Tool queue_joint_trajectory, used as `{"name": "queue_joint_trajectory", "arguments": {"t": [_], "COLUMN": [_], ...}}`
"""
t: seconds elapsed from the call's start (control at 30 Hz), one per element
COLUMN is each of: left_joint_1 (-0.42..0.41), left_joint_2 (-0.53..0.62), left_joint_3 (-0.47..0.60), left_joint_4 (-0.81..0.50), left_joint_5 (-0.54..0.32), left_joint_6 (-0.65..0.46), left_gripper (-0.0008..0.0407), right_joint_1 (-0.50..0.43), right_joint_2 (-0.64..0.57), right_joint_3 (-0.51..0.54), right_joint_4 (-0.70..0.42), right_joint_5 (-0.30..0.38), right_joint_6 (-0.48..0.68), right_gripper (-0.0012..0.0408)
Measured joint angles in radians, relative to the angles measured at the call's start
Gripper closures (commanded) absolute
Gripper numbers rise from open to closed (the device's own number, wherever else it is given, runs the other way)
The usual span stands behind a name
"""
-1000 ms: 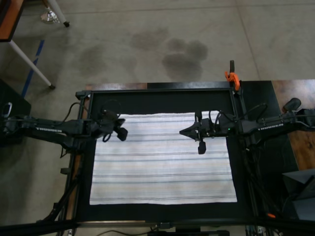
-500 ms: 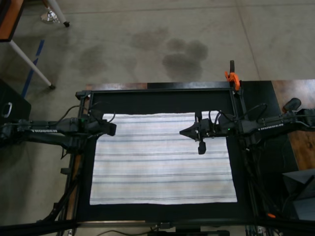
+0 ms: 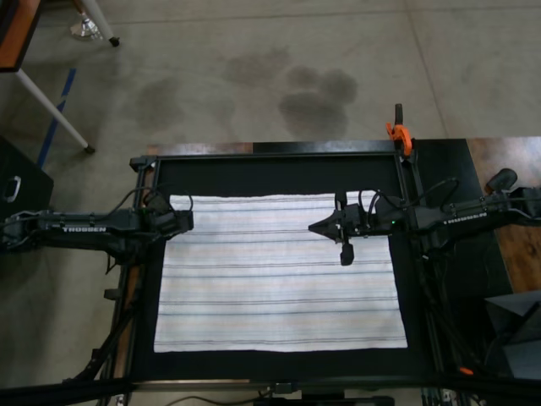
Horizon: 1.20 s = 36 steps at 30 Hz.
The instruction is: Fold the towel
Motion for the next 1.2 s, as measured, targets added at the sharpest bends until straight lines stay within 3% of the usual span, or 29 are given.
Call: {"name": "queue_joint_trajectory", "arguments": {"t": [0.27, 0.37, 0.6, 1.2], "left_joint_1": [0.006, 0.006, 0.006, 0.006], "left_joint_2": [0.000, 0.002, 0.001, 0.001], "left_joint_3": [-0.019, -0.021, -0.070, -0.094], "left_joint_4": [0.044, 0.044, 0.094, 0.088], "left_joint_5": [0.038, 0.070, 0.136, 0.079], "left_joint_6": [0.033, 0.034, 0.032, 0.015], "left_gripper": [0.0241, 0.0210, 0.0208, 0.0208], "right_joint_1": [0.000, 0.000, 0.000, 0.000], "right_joint_2": [0.000, 0.000, 0.000, 0.000], "right_joint_3": [0.000, 0.000, 0.000, 0.000], "right_joint_4": [-0.001, 0.000, -0.001, -0.001], "right_joint_5": [0.000, 0.000, 0.000, 0.000], "right_joint_6": [0.008, 0.008, 0.008, 0.008], "right_gripper": [0.0396, 0.0394, 0.0395, 0.0393]}}
